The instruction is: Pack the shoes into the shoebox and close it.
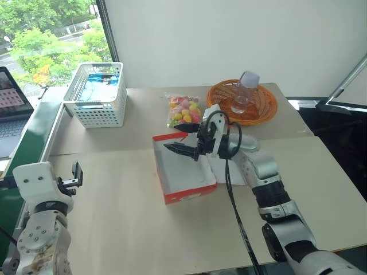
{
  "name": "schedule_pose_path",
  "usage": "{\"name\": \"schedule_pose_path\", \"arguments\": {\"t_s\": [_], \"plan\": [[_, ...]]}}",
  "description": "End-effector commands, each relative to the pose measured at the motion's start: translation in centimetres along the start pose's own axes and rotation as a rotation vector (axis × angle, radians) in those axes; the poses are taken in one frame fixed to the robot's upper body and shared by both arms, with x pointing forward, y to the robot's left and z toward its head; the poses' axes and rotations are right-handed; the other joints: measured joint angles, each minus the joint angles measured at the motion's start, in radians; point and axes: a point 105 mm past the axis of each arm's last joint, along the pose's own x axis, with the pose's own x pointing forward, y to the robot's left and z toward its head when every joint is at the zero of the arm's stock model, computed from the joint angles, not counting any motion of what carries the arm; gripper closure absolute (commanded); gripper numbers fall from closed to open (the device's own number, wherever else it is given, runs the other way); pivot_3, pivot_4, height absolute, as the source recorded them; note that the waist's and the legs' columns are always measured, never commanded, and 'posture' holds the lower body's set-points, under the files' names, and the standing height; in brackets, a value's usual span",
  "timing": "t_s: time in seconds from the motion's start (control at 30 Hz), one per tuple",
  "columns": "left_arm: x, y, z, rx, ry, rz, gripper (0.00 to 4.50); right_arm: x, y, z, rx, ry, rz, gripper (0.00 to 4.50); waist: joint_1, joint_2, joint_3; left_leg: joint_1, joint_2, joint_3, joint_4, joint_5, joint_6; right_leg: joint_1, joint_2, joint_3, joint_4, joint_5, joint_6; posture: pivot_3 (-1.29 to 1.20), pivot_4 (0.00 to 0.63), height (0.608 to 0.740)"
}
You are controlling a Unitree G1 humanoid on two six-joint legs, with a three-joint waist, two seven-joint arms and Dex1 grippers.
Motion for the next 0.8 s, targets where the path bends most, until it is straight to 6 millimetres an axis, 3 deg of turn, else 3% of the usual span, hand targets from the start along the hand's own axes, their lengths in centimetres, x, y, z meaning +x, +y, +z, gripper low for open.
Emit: {"name": "schedule_pose_path", "arguments": {"t_s": [0.03,0.2,0.47,0.63,0.8], "plan": [[0.0,0.5,0.9,0.016,-0.047,0.017,0.64,0.4,0.1,1.3,-0.063,-0.022,0.026,0.04,0.000,0.000,0.000,0.000,0.000,0.000,0.000,0.000,0.000,0.000,0.000,0.000,0.000,0.000,0.000,0.00,0.150,0.740],[0.5,3.3,0.9,0.020,-0.055,0.112,0.64,1.3,-0.3,0.3,-0.081,0.031,0.081,0.04,-0.003,0.000,0.000,0.000,0.000,0.000,0.000,0.000,0.000,0.000,0.000,0.000,0.000,0.000,0.000,0.00,0.150,0.740],[0.6,8.3,0.7,0.058,-0.025,0.231,0.64,3.5,-1.1,2.3,-0.125,-0.029,0.113,0.04,-0.004,0.000,0.000,0.000,0.001,0.001,0.000,0.000,0.000,-0.001,0.000,0.000,0.000,0.000,-0.001,0.00,0.150,0.740],[1.0,9.0,1.1,0.075,-0.037,0.213,0.64,5.5,-1.1,3.2,-0.271,-0.056,0.109,0.04,-0.002,0.000,0.000,-0.001,0.001,0.001,-0.001,0.000,0.000,-0.002,0.000,-0.001,0.000,0.000,-0.001,0.00,0.150,0.740],[1.7,8.5,0.9,0.088,-0.037,0.184,0.64,6.1,-0.4,3.6,-0.261,-0.074,0.175,0.04,-0.001,-0.001,0.000,-0.001,0.001,0.001,-0.001,-0.004,-0.007,-0.002,-0.001,-0.002,0.000,0.000,-0.001,0.00,0.150,0.740]]}}
